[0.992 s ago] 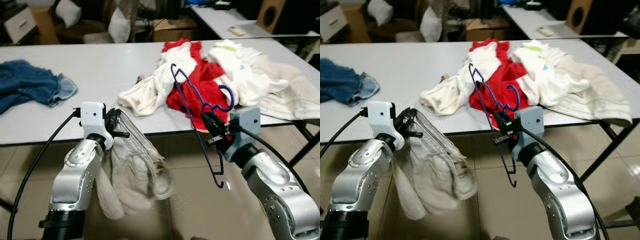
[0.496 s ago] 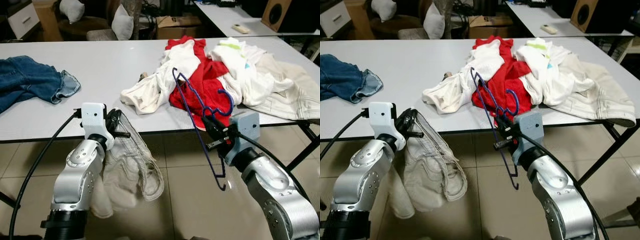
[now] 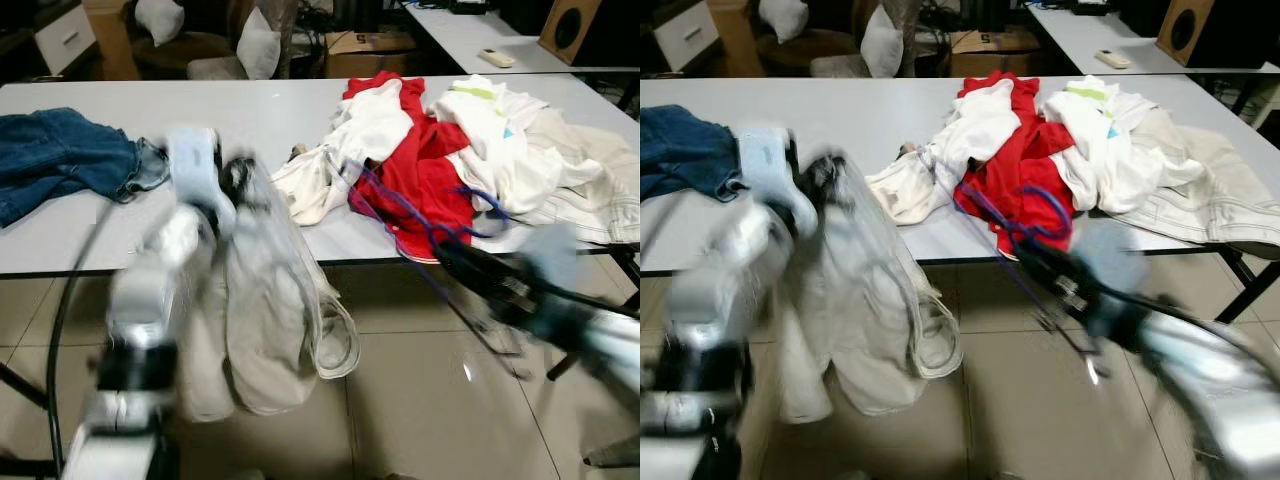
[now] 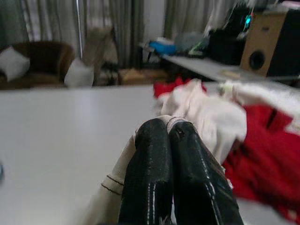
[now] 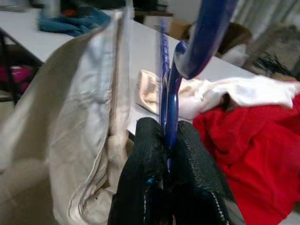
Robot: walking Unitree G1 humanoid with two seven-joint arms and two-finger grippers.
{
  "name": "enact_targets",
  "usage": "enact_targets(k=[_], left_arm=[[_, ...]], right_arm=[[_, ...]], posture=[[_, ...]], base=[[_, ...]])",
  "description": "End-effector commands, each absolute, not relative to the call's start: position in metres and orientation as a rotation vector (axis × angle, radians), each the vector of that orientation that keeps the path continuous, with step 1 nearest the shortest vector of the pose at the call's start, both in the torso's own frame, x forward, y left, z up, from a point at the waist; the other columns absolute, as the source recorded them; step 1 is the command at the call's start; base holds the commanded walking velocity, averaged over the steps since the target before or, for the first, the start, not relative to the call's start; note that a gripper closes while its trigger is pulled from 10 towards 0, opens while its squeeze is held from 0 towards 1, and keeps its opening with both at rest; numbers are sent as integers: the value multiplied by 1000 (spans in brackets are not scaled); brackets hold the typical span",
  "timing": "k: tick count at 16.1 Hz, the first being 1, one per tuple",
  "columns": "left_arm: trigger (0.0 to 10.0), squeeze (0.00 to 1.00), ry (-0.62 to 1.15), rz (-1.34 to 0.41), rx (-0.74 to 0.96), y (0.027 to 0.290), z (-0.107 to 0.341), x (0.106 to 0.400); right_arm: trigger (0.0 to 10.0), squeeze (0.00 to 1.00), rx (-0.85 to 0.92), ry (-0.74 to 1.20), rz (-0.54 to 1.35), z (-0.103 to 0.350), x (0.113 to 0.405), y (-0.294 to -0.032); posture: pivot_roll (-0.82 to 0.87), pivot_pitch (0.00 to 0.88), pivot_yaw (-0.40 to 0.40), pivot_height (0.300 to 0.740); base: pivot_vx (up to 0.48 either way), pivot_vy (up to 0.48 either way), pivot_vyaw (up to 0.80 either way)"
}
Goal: Hang hanger
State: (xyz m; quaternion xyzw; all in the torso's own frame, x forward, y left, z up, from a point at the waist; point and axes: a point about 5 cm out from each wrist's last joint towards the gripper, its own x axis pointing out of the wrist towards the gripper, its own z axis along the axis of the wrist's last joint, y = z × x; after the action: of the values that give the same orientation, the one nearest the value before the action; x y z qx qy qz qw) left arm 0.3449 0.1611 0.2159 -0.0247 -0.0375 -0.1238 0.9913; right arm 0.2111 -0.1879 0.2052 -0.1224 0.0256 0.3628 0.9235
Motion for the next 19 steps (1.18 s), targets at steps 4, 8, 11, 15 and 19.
enact_targets(k=[4, 8, 11, 15, 19], left_arm=[[10000, 0, -249, -304, -45, 152, 273, 367], [10000, 0, -302, -278, -57, 154, 299, 377], [10000, 0, -407, -366, -65, 147, 337, 372], [10000, 0, -481, -412, -75, 143, 362, 365], [10000, 0, -492, -409, -73, 145, 365, 363]], right_arm=[[10000, 0, -195, 38, 1037, 233, 182, -181], [10000, 0, -250, 160, 1128, 222, 176, -173], [10000, 0, -336, 251, 1058, 205, 192, -172], [10000, 0, -354, 168, 1017, 210, 212, -162], [10000, 0, -375, 56, 976, 220, 234, -150]], posture=[[-161, 0, 62, 740], [-157, 0, 56, 740], [-152, 0, 50, 740], [-139, 0, 36, 740], [-130, 0, 22, 740]], base=[[0, 0, 0], [318, 0, 0], [355, 0, 0], [356, 0, 0], [363, 0, 0]])
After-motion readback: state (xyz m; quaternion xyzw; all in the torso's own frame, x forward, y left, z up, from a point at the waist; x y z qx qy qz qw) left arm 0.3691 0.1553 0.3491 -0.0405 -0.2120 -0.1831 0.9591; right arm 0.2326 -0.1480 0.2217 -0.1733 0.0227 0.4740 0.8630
